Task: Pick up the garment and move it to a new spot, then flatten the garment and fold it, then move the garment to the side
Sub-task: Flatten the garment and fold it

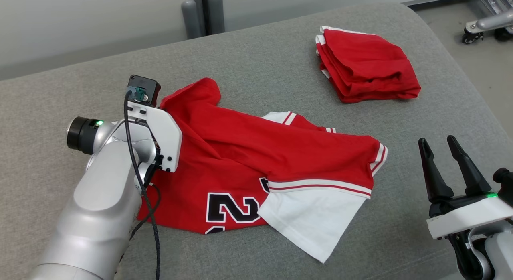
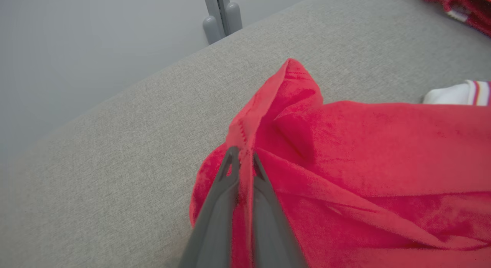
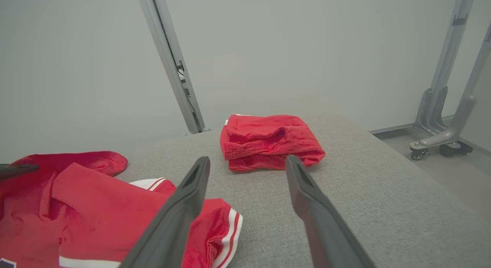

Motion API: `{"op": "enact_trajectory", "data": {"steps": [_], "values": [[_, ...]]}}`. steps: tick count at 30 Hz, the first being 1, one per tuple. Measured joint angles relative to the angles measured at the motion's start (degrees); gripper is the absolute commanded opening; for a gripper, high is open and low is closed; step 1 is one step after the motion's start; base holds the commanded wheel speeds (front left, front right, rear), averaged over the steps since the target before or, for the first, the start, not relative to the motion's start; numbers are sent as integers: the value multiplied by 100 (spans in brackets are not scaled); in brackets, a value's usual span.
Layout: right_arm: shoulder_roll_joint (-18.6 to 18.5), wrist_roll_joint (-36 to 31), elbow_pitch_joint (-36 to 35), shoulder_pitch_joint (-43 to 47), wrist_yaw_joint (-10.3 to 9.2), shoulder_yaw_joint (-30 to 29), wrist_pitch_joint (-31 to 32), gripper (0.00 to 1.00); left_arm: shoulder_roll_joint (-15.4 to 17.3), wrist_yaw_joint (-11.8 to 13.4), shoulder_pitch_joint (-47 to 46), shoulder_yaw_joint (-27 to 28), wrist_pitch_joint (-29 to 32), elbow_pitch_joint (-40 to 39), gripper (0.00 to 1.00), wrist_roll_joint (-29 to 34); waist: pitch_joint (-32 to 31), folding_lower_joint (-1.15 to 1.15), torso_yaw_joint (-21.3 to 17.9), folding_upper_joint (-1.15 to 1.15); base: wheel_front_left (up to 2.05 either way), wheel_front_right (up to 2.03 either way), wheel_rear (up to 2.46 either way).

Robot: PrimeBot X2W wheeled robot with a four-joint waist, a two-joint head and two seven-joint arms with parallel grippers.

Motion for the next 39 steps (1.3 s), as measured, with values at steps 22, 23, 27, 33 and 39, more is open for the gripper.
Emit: {"op": "enact_trajectory", "data": {"steps": [22, 23, 27, 33, 39], "values": [[-67, -148, 200, 244, 0, 110, 77, 100, 477, -887, 1402, 1273, 2294, -2431, 0, -4170, -712, 0, 811, 0, 0, 0, 0], [-66, -151, 205, 253, 0, 105, 83, 100, 564, -790, 1631, 1523, 2537, -2725, 0, -4544, -753, 0, 820, 0, 0, 0, 0], [-82, -149, 233, 313, 0, 94, 129, 100, 705, -580, 2156, 1985, 2864, -3341, 0, -5179, -787, 0, 828, 0, 0, 0, 0], [-97, -146, 238, 334, 0, 96, 148, 100, 898, -432, 3043, 2515, 2975, -4020, 0, -5654, -759, 0, 836, 0, 0, 0, 0], [-137, -136, 243, 333, 0, 108, 159, 100, 960, -413, 3992, 2992, 2654, -4285, 0, -5747, -713, 0, 813, 0, 0, 0, 0]]}}
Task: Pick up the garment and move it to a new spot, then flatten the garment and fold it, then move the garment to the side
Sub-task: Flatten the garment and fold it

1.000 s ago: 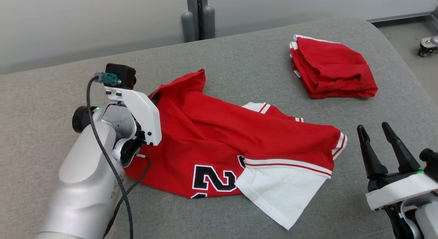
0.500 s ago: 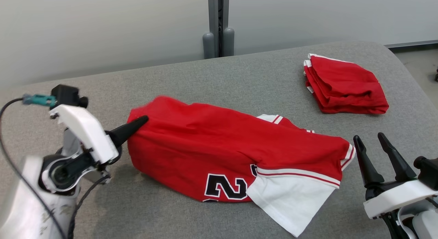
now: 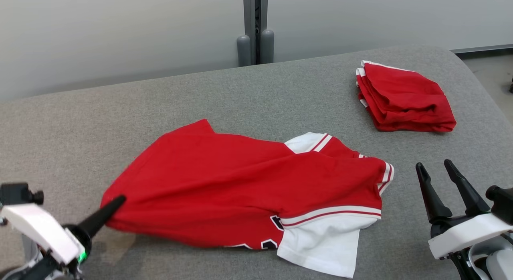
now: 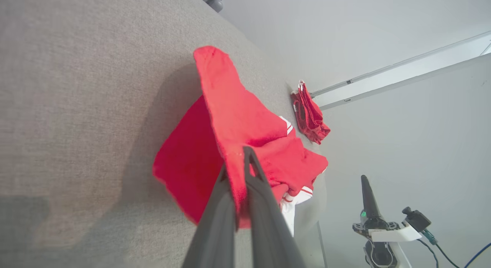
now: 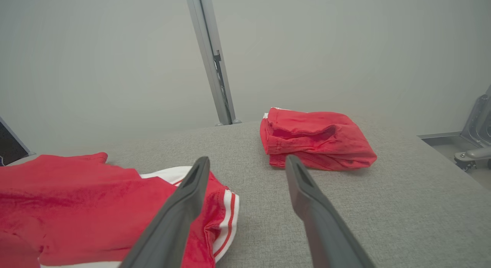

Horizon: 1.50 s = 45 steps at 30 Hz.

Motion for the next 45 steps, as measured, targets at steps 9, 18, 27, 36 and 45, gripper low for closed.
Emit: {"op": "enact_trajectory", "data": {"steps": [9, 18, 27, 36, 45], "values": [[-36, 45, 49, 23, 0, -7, 25, 100, -114, -203, 818, -196, -172, 157, 0, 246, 16, 0, 85, 0, 0, 0, 0], [-84, 44, 66, 23, 0, -41, 78, 100, -134, -412, 885, -222, -160, 240, 100, -51, -81, 0, 159, 0, 0, 0, 0], [-23, 33, 85, 141, 0, -26, 102, 100, 271, -441, 901, -153, -1335, -100, 100, 1214, -240, 0, 210, 0, 0, 0, 0], [52, -24, -45, 261, 0, -79, 69, 100, 120, -191, 920, -143, -2598, -849, 100, 2396, -434, 0, 295, 0, 0, 0, 0], [134, -82, -203, 458, 0, -227, 30, 100, -367, 279, 1328, -502, -3389, -850, 100, 3271, -459, 0, 315, 0, 0, 0, 0]]}}
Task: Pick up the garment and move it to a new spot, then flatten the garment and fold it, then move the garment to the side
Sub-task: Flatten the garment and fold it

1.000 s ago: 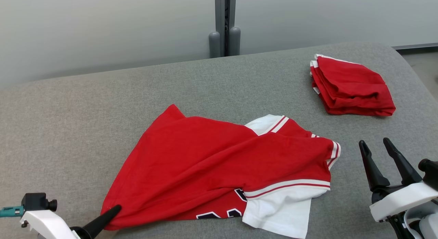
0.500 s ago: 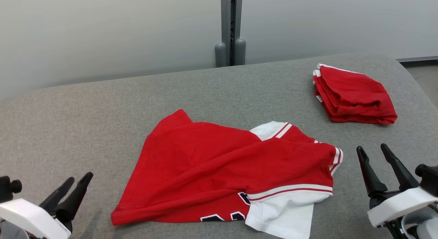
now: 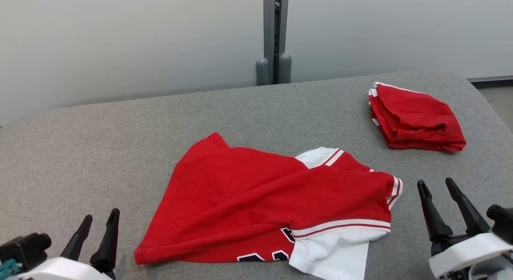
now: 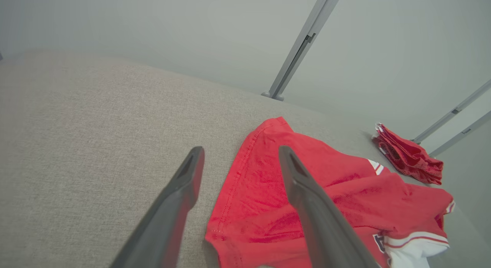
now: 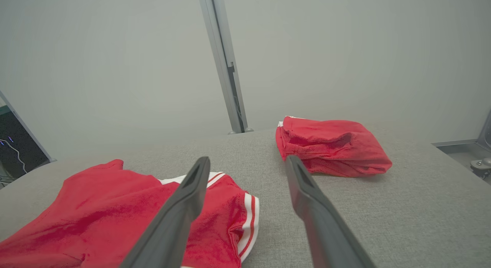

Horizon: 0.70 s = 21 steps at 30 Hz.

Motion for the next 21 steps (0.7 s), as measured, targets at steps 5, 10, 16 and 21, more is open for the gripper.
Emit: {"op": "enact_trajectory", "data": {"steps": [5, 10, 16, 21], "values": [[88, -37, -14, 225, 0, -12, -20, 100, -289, 190, 76, -29, -936, 103, 100, 519, -22, 0, -5, 0, 0, 0, 0], [189, -97, -152, 271, 0, -124, -105, 100, -337, 299, 82, -107, -1697, 220, 100, 1043, -57, 0, -25, 0, 0, 0, 0], [430, -470, -641, 271, 0, -523, -179, 100, -387, 399, 76, -266, -2323, 435, 100, 1588, -148, 0, -26, 0, 0, 0, 0], [609, -742, -1168, 333, 0, -715, -190, 100, -409, 445, 82, -283, -2462, 598, 100, 1712, -233, 0, -3, 0, 0, 0, 0]]}}
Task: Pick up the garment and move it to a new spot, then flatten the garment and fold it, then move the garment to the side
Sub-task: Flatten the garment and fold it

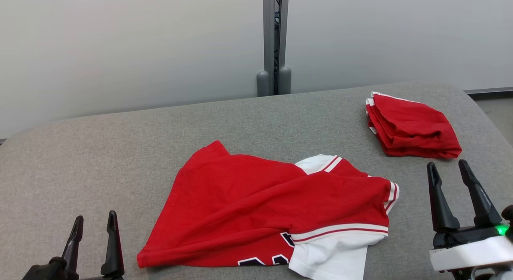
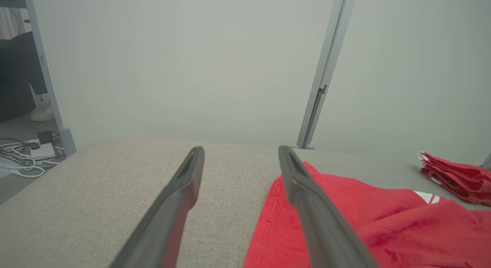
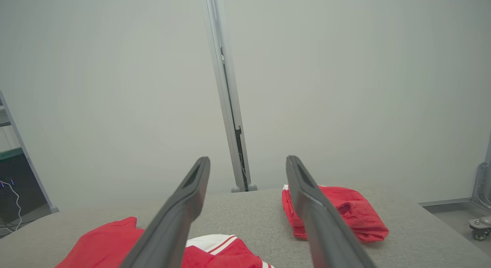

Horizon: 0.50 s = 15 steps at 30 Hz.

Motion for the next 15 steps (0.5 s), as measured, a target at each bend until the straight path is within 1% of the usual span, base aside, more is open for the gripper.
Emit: {"op": "enact_trajectory", "data": {"steps": [4, 10, 15], "values": [[42, -43, 38, 137, 0, 25, -1, 100, -8, -24, 52, -34, -59, 170, 100, 89, -65, 0, 42, 0, 0, 0, 0], [92, -94, 550, 325, 0, 108, -5, 100, -90, -63, 77, -93, -111, 334, 100, 134, -144, 0, 121, 0, 0, 0, 0], [91, -97, 822, 319, 0, 182, -5, 100, -105, -112, 71, -120, -122, 430, 100, 164, -154, 0, 141, 0, 0, 0, 0]]}}
